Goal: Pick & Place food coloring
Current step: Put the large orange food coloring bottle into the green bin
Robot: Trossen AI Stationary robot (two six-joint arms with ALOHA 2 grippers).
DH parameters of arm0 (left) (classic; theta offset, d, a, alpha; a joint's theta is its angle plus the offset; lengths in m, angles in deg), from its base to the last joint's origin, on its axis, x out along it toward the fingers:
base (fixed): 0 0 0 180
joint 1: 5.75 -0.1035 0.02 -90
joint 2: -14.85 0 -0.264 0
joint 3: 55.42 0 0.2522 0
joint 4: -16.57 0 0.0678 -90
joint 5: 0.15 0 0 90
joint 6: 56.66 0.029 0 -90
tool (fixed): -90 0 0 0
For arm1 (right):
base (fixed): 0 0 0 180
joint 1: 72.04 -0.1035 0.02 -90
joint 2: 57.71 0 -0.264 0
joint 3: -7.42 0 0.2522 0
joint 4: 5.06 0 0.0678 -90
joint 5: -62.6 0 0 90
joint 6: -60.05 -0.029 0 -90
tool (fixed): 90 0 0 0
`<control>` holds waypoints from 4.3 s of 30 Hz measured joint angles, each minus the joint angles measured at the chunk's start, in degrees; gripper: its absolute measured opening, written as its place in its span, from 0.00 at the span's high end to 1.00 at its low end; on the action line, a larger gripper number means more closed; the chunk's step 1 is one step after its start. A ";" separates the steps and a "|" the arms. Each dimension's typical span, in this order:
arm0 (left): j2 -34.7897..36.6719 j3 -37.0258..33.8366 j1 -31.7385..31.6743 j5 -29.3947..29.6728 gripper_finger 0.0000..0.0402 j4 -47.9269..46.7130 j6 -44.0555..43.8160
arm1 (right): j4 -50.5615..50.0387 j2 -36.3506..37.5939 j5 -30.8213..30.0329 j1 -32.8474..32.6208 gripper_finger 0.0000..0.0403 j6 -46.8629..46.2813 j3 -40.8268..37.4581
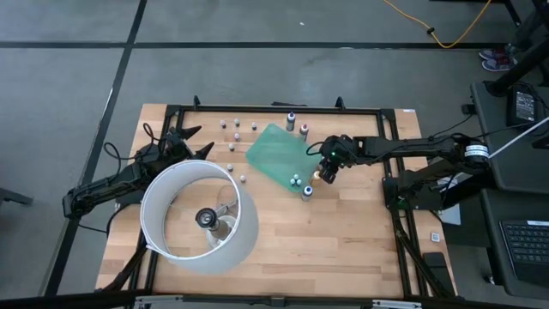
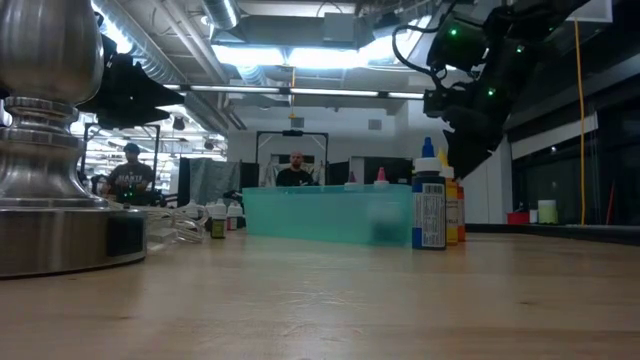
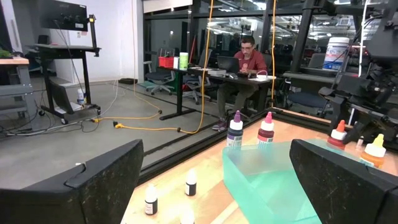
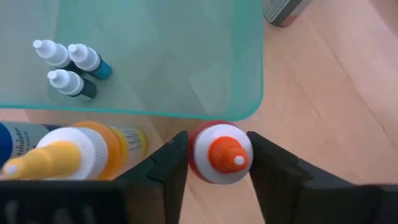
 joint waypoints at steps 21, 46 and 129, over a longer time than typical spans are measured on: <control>0.01 0.00 0.00 0.00 0.00 -0.01 -0.01 | -16.56 5.18 -0.01 0.00 0.69 -1.42 4.61; 0.00 0.00 0.00 0.00 0.00 -0.02 -0.01 | -23.56 -12.02 -3.13 2.07 0.69 7.15 34.81; 0.01 0.00 0.00 0.00 0.00 0.00 -0.01 | -16.99 -49.52 11.67 11.65 0.48 14.73 65.98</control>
